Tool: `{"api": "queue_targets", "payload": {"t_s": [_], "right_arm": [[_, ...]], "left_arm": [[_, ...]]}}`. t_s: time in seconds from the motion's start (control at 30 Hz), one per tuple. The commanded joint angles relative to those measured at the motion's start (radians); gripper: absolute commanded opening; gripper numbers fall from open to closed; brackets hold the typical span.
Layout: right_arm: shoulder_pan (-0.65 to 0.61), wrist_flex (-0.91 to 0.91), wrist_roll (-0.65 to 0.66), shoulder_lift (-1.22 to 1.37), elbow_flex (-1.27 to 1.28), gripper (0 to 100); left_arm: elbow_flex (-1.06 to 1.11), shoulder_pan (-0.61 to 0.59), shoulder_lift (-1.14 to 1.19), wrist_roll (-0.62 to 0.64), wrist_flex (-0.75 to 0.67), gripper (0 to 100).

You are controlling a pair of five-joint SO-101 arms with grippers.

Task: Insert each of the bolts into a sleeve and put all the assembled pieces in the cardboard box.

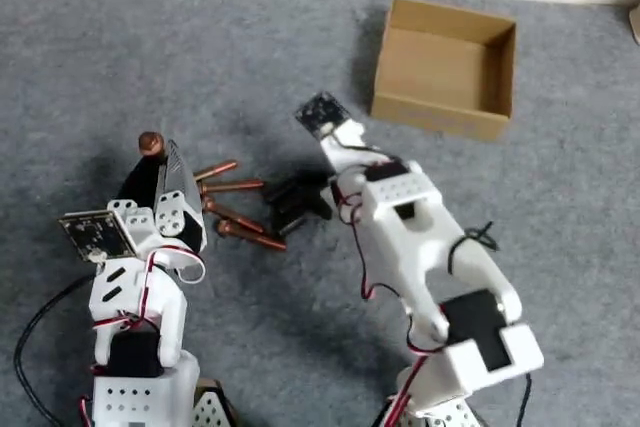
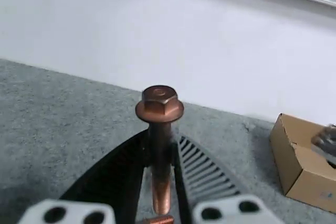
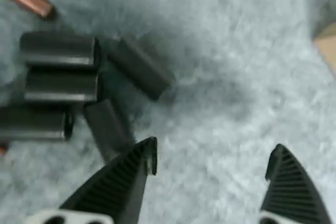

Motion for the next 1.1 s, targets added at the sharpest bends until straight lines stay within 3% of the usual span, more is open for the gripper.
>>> {"api": "queue_targets", "payload": {"t_s": [0.0, 0.13, 0.43, 0.57, 0.8, 1.07], "right_arm": [[-0.073, -0.022, 0.021, 0.054, -0.088, 31.4], [-0.128, -0.022, 0.077, 0.114, -0.097, 31.4], [-0.133, 0.062, 0.069, 0.125, -0.137, 31.4], [-0.136, 0.070, -0.040, 0.018, -0.133, 31.4], [-0.231, 0.130, -0.109, -0.174, -0.062, 31.4], [-0.232, 0.130, -0.166, -0.096, -0.018, 31.4]], "left_arm": [[-0.016, -0.005, -0.015, -0.006, -0.005, 1], [-0.016, -0.010, -0.015, -0.006, -0.005, 1], [-0.015, -0.010, -0.015, -0.008, -0.005, 1], [-0.015, -0.010, -0.015, -0.008, -0.005, 1], [-0.015, -0.010, -0.015, -0.008, -0.005, 1], [-0.015, -0.010, -0.015, -0.008, -0.005, 1]]}}
